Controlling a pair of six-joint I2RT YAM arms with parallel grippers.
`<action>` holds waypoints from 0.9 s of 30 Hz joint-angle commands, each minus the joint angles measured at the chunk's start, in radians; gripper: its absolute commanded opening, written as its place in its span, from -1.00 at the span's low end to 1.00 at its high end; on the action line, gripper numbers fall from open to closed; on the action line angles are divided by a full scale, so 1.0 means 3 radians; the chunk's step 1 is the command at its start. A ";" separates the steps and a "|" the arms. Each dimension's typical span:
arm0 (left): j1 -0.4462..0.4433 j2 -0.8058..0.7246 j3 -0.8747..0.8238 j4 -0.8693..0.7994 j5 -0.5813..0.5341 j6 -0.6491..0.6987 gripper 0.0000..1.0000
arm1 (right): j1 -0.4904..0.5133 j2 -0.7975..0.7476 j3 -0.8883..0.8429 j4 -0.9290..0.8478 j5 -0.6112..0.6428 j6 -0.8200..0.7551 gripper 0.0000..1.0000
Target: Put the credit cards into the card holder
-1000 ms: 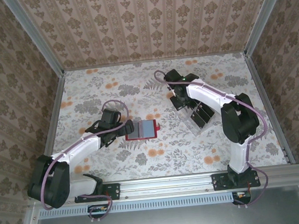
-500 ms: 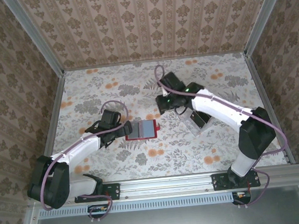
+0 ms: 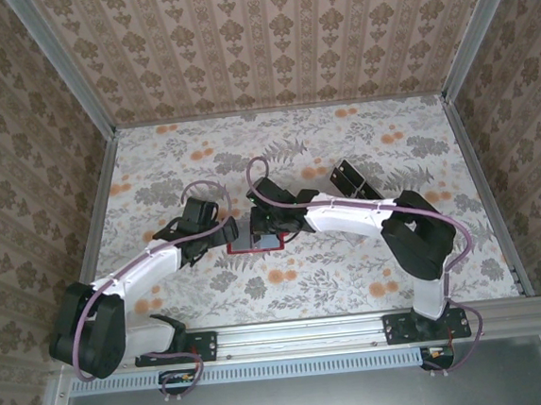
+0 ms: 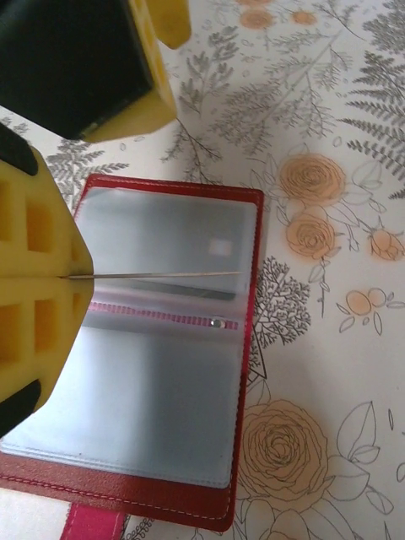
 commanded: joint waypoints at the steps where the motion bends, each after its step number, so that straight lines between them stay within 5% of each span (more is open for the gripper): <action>1: 0.0027 -0.0044 0.0079 -0.0046 -0.0001 -0.0039 1.00 | 0.0028 0.0061 -0.0081 0.0145 0.0227 0.0246 -1.00; 27: -0.0045 0.0180 0.0113 0.0100 0.0172 -0.0035 1.00 | -0.0326 -0.0060 -0.0633 0.0114 0.0232 -0.0043 -1.00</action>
